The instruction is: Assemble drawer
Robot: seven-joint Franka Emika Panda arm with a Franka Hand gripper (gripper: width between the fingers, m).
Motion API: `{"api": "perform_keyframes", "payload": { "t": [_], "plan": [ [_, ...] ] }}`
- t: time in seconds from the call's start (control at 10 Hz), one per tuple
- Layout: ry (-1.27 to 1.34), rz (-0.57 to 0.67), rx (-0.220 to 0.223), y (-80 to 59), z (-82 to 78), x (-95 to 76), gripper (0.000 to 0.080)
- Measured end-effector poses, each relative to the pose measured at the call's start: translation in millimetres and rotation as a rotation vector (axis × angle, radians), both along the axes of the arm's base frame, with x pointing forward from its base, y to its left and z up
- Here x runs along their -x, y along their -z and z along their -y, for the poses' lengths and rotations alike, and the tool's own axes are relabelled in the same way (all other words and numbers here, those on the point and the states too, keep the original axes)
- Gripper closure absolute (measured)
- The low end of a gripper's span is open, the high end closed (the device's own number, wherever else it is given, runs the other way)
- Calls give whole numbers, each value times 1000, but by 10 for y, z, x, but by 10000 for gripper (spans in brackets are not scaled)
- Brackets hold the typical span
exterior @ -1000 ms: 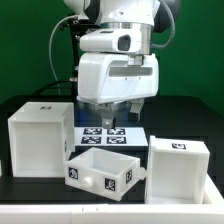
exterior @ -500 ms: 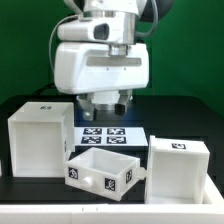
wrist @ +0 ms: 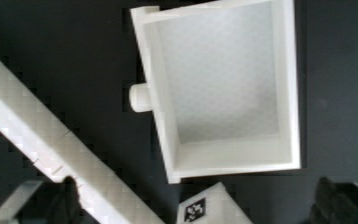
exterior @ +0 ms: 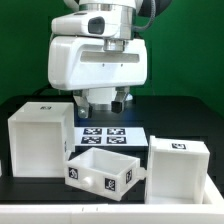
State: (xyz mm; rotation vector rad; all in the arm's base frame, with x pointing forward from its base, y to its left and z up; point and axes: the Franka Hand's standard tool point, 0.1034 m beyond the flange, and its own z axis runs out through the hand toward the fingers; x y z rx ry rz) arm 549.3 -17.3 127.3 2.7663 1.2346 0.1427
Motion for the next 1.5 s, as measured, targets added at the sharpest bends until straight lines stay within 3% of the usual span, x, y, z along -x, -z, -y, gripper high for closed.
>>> {"api": "perform_keyframes", "payload": {
  "t": [0.2, 0.5, 0.8, 1.0, 1.3, 1.4, 1.5],
  "plan": [
    [-15, 7, -12, 182, -97, 114, 150],
    [-23, 51, -50, 762, -189, 240, 150],
    [-20, 65, -71, 1033, -284, 269, 150],
    [-20, 64, -72, 1043, -297, 271, 150],
    [-21, 64, -72, 1045, -297, 273, 544],
    [-21, 64, -72, 1045, -297, 274, 544],
    [-21, 64, -72, 1046, -298, 275, 720]
  ]
}}
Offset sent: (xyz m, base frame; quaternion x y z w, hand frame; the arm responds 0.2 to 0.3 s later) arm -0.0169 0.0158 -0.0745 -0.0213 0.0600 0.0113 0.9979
